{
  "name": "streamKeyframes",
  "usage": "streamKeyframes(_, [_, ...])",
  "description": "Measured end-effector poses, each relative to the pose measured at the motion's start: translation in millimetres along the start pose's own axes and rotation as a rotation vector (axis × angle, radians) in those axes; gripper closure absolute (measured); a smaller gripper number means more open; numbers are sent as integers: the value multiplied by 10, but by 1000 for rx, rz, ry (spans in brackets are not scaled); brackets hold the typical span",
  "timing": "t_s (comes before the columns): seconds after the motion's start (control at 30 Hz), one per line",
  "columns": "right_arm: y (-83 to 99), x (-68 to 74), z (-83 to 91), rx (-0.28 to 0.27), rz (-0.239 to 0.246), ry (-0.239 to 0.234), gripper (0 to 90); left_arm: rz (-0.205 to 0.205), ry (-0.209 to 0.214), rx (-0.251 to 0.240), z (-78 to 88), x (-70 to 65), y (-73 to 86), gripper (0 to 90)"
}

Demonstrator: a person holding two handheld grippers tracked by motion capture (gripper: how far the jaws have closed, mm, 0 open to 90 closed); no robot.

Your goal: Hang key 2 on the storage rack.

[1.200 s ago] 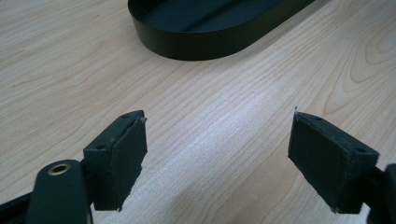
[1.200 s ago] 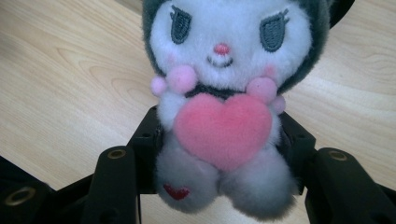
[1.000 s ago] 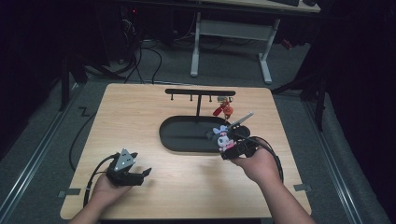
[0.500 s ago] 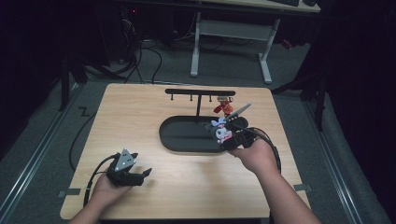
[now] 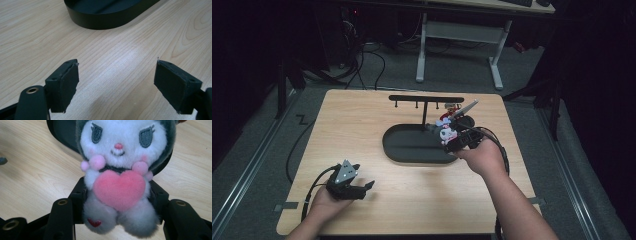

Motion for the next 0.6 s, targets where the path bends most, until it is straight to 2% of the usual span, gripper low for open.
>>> streamKeyframes(0.6, [-391, -48, 147, -57, -13, 12, 475, 0, 8, 3, 26, 9, 21, 204])
Point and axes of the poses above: each handheld gripper's, and its own axes: z roughly backward along the jaws, y roughly out of its underside, x roughly to its left, the point moved 5 cm from there along -z, roughly forward along the jaws, and after that the axes turned 13 degrees about y, right-handed, at the moved point
